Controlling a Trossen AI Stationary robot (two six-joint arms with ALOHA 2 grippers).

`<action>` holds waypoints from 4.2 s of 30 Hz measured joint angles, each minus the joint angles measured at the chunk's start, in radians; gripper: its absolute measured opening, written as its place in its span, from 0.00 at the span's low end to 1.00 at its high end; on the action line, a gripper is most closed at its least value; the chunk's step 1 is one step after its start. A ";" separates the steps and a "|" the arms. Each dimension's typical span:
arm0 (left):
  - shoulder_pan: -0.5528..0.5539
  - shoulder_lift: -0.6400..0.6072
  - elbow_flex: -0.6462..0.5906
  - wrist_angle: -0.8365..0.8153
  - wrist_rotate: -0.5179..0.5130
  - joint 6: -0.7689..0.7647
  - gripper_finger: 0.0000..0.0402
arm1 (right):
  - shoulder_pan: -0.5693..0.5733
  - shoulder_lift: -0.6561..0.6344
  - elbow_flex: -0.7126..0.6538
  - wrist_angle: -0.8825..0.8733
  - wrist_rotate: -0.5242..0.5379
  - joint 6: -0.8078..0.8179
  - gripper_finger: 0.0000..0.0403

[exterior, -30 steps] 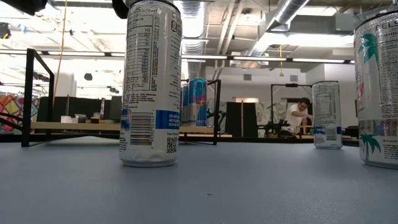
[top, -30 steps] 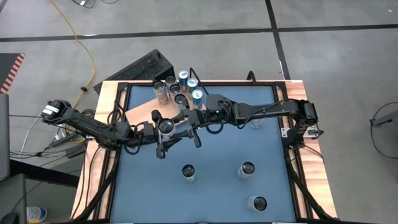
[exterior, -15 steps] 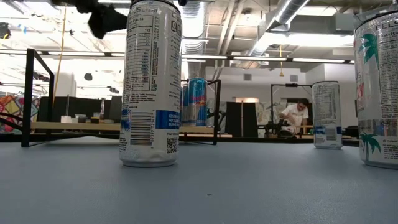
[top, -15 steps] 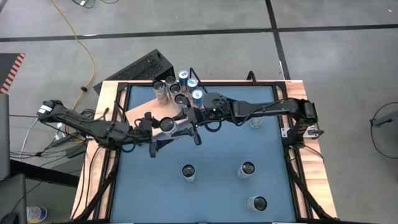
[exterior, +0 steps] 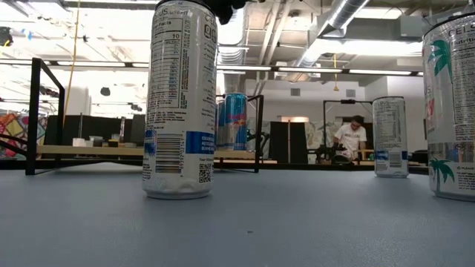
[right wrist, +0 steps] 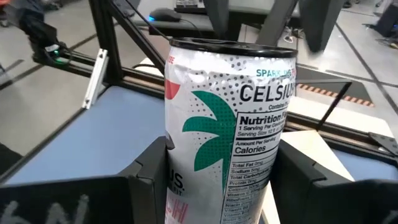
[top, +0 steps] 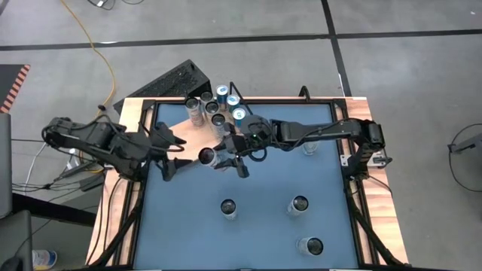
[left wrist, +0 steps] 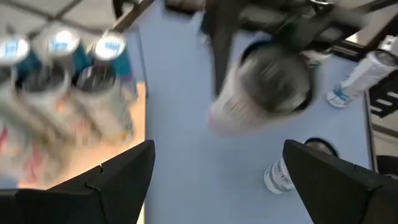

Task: Place canned beverage on shelf
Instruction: Put the top white and pink soda can on the shelf aligned with the other white and pink soda can

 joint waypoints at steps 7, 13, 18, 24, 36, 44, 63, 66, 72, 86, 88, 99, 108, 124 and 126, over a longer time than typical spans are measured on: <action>0.004 0.221 0.244 -0.119 0.019 0.239 0.84 | 0.004 0.000 0.000 -0.008 0.008 -0.005 0.48; 0.033 0.399 0.443 -0.306 0.136 0.315 0.85 | 0.005 0.000 0.000 -0.038 0.008 -0.005 0.48; 0.038 0.472 0.556 -0.343 0.141 0.360 0.86 | 0.004 0.000 0.000 -0.039 0.009 -0.006 0.48; 0.058 0.483 0.551 -0.338 0.136 0.364 0.86 | 0.004 0.000 0.000 -0.038 0.009 -0.008 0.48; 0.124 0.483 0.533 -0.322 0.210 0.339 0.86 | 0.017 -0.001 0.000 -0.032 0.011 -0.029 0.48; 0.123 0.502 0.531 -0.314 0.236 0.370 0.86 | 0.010 -0.001 0.001 -0.032 0.010 -0.031 0.48; 0.124 0.531 0.532 -0.315 0.236 0.396 0.86 | 0.011 -0.001 0.001 -0.024 0.009 -0.031 0.48; 0.124 0.531 0.532 -0.306 0.251 0.411 0.82 | 0.015 -0.001 0.001 -0.024 0.009 -0.030 0.48; 0.123 0.531 0.532 -0.306 0.257 0.410 0.65 | 0.024 -0.001 0.001 -0.024 0.010 -0.030 0.48; 0.124 0.531 0.532 -0.307 0.243 0.404 0.65 | 0.024 -0.001 0.001 -0.024 0.008 -0.030 0.60; 0.124 0.531 0.532 -0.307 0.240 0.400 0.64 | 0.024 -0.001 0.001 -0.025 0.009 -0.031 0.67; 0.125 0.532 0.532 -0.383 0.209 0.400 0.63 | 0.024 -0.042 0.000 -0.240 0.043 -0.023 0.90; 0.224 0.520 0.532 -0.503 0.236 0.378 0.63 | 0.029 -0.243 0.001 -0.599 0.064 0.027 0.87; 0.675 0.497 0.532 -0.517 0.462 0.698 0.63 | 0.112 -0.536 0.001 -0.812 0.173 0.125 0.87; 0.717 0.498 0.532 -0.530 0.510 0.763 0.63 | 0.120 -0.554 0.001 -0.836 0.174 0.135 0.87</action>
